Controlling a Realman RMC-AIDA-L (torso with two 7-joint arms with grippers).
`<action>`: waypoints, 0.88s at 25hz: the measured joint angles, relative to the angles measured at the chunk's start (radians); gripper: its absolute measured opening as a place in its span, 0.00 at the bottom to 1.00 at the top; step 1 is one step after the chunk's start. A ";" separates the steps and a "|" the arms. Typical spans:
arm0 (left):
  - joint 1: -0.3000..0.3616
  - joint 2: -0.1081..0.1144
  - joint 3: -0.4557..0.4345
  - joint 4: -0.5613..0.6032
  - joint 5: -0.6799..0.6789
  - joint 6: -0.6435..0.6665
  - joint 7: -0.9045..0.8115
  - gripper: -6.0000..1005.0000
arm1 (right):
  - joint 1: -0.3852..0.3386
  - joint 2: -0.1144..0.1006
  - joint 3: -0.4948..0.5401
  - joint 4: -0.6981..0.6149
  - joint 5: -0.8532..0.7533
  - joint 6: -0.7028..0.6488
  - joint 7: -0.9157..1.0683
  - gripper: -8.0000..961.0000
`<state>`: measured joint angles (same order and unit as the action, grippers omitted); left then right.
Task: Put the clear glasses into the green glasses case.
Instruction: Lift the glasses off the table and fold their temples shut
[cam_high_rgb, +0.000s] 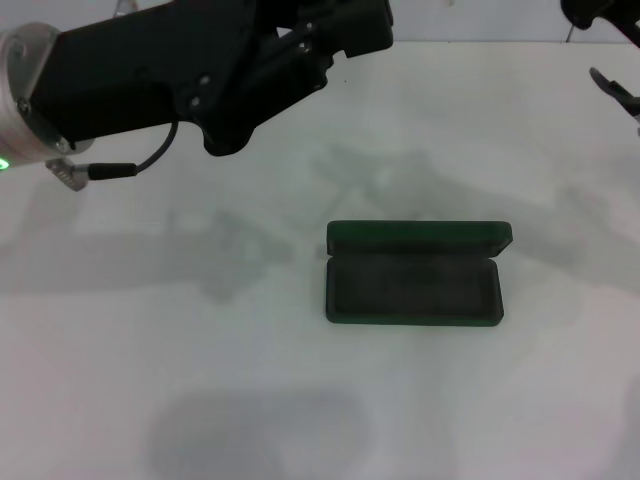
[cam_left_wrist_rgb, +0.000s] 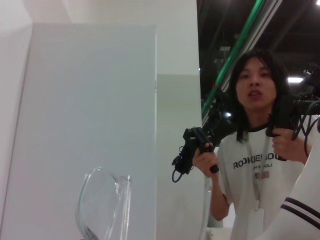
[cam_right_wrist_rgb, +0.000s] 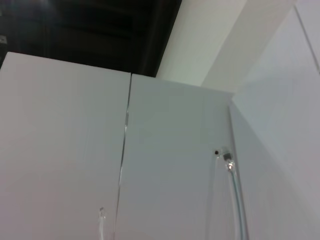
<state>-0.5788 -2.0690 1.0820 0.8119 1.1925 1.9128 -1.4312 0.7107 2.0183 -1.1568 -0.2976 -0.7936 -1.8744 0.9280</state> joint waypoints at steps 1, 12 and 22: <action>-0.002 0.000 0.001 0.000 0.001 0.000 0.000 0.09 | -0.001 -0.001 0.000 0.000 0.002 0.000 0.000 0.11; -0.024 -0.004 0.015 0.005 0.006 0.001 0.001 0.09 | 0.028 0.009 -0.088 0.008 -0.003 0.043 -0.014 0.11; -0.024 -0.004 0.010 0.003 -0.001 0.002 0.002 0.09 | 0.047 0.009 -0.197 0.000 -0.004 0.074 -0.014 0.11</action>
<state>-0.6029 -2.0730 1.0920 0.8152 1.1915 1.9145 -1.4296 0.7581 2.0278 -1.3533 -0.2971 -0.7977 -1.8002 0.9142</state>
